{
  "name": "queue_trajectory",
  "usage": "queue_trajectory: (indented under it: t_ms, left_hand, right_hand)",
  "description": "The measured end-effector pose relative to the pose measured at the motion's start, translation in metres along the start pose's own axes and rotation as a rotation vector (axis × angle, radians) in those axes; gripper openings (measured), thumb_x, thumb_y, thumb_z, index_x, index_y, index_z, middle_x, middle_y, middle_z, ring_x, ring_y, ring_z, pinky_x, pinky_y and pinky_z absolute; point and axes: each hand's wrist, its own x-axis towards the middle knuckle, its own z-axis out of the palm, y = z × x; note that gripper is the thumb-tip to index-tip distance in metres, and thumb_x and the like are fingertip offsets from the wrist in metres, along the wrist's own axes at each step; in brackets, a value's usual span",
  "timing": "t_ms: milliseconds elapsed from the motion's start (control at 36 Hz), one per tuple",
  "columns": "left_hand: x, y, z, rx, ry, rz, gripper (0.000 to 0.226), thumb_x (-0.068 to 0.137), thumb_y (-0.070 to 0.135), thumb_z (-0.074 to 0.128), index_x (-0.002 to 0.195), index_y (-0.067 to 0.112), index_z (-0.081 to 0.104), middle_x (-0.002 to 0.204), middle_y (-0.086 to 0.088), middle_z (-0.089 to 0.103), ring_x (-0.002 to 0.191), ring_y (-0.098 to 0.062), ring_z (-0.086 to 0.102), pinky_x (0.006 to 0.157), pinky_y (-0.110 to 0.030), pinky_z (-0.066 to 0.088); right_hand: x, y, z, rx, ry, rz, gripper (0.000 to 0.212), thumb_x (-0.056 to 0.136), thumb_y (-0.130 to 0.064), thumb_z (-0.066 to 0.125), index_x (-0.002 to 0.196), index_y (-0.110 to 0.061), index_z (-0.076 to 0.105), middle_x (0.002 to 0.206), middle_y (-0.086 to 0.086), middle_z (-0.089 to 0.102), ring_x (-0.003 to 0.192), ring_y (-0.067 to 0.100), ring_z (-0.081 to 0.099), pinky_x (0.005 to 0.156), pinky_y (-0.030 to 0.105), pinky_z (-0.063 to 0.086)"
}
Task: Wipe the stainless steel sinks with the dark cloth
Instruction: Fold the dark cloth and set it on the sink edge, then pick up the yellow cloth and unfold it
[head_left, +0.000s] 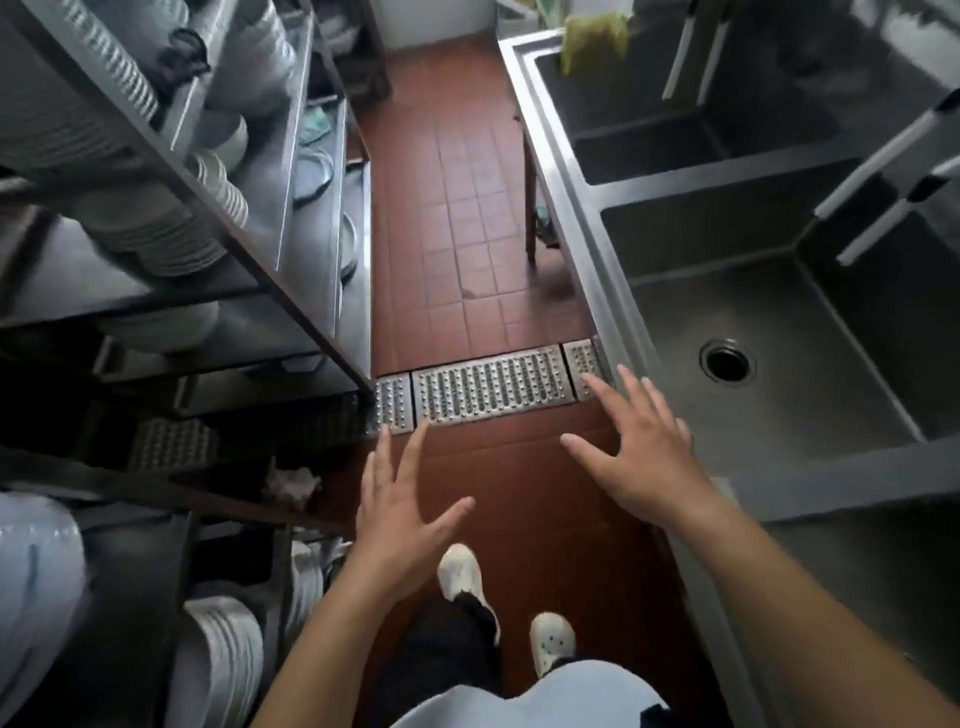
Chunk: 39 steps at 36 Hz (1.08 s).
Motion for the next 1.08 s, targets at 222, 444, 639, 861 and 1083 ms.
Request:
queue_trajectory:
  t_ms: [222,444,639,861,1083]
  left_hand:
    - [0.193,0.018,-0.04,-0.1,-0.001,0.011,0.094,0.084,0.05,0.071,0.153,0.049,0.008,0.164,0.012,-0.018,0.152,-0.018,-0.012,0.124,-0.047,0.007]
    - [0.408,0.123,-0.134,-0.084,-0.085,0.197,0.094,0.085,0.049,0.071,0.154,0.048,0.008,0.164,0.016,-0.013,0.152,-0.015,-0.009,0.123,-0.049,0.01]
    - [0.572,0.206,-0.156,0.014,-0.223,0.307,0.089,0.088,0.04,0.072,0.156,0.036,0.016,0.167,0.001,0.0,0.153,-0.022,0.002,0.122,-0.041,0.012]
    - [0.747,0.273,-0.17,0.118,-0.324,0.35,0.096,0.084,0.039,0.076,0.154,0.044,0.011,0.167,0.001,0.006,0.153,-0.021,0.006,0.123,-0.045,0.016]
    - [0.91,0.39,-0.172,-0.04,-0.323,0.184,0.076,0.091,0.03,0.07,0.153,0.034,0.027,0.156,-0.002,0.037,0.126,-0.012,0.046,0.093,-0.025,0.04]
  right_hand:
    - [0.18,-0.042,-0.031,-0.018,0.004,0.026,0.073,0.088,-0.063,0.054,0.15,-0.051,0.016,0.165,-0.009,-0.004,0.152,0.017,-0.005,0.118,0.052,0.009]
    - [0.34,-0.085,-0.12,0.029,0.15,0.24,0.072,0.088,-0.063,0.053,0.151,-0.047,0.02,0.165,-0.006,0.002,0.152,0.022,0.003,0.119,0.054,0.017]
    - [0.445,-0.092,-0.16,0.184,0.268,0.3,0.068,0.088,-0.053,0.06,0.148,-0.047,0.029,0.164,-0.009,0.01,0.151,0.02,0.011,0.12,0.049,0.021]
    - [0.625,-0.034,-0.192,0.254,0.205,0.396,0.071,0.086,-0.054,0.063,0.149,-0.043,0.03,0.164,-0.005,0.01,0.15,0.019,0.01,0.119,0.047,0.021]
    - [0.858,0.017,-0.274,0.37,0.209,0.462,0.081,0.082,-0.049,0.07,0.151,-0.031,0.031,0.159,0.006,0.026,0.144,0.028,0.029,0.116,0.042,0.029]
